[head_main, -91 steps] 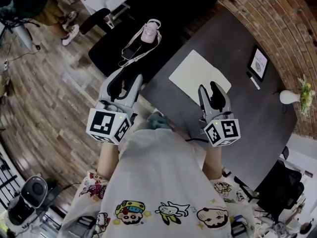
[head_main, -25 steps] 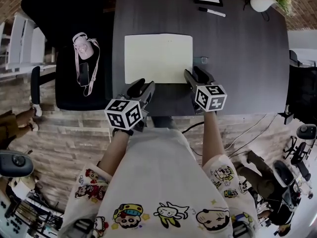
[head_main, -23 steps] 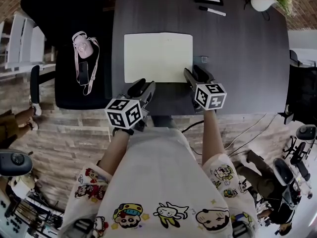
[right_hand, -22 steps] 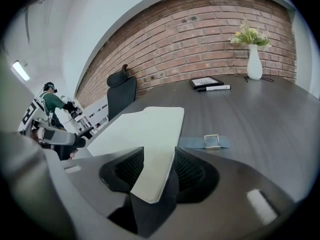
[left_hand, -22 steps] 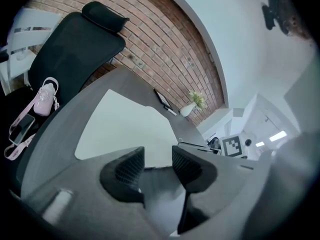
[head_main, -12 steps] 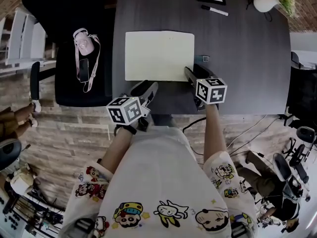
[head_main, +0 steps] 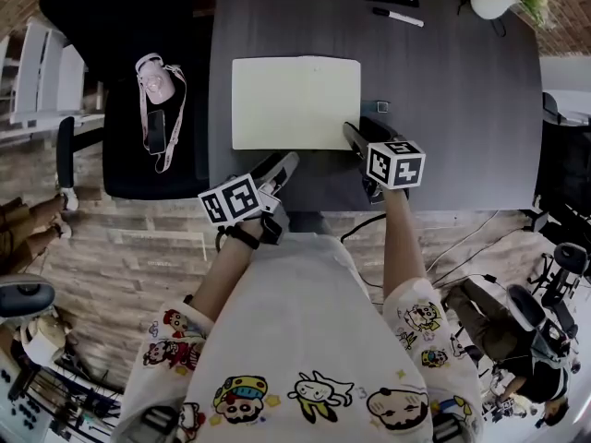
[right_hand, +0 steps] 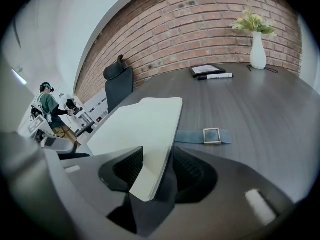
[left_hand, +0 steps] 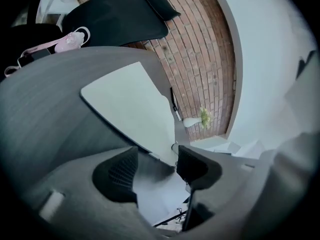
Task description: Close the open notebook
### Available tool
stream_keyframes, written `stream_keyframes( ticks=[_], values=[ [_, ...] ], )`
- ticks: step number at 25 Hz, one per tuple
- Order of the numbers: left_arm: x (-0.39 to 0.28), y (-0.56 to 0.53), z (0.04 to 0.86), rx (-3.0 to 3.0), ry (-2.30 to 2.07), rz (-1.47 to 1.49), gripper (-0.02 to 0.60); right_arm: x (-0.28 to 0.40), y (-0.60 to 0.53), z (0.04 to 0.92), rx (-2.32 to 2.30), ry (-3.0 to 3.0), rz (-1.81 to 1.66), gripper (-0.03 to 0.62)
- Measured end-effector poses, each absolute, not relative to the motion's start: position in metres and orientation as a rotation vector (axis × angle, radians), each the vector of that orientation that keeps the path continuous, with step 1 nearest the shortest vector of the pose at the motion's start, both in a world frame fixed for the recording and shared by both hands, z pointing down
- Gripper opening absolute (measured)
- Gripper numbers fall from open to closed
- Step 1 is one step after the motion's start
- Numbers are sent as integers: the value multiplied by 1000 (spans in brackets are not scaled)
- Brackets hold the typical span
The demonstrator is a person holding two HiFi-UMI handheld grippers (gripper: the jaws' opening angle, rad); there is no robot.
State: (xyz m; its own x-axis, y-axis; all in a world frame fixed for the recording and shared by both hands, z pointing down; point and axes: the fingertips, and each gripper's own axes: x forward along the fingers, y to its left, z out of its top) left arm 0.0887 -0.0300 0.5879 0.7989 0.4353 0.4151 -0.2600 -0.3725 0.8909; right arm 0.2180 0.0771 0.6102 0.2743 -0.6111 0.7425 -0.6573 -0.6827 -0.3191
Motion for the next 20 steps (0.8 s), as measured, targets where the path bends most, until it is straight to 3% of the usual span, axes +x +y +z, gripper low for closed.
stream_keyframes(
  ticks=[5, 20],
  values=[
    [95, -33, 591, 1681, 85, 635, 308, 217, 77, 612, 2471, -1242, 1397, 199],
    [102, -44, 571, 1521, 98, 382, 318, 215, 75, 612, 2422, -1298, 1422, 184]
  ],
)
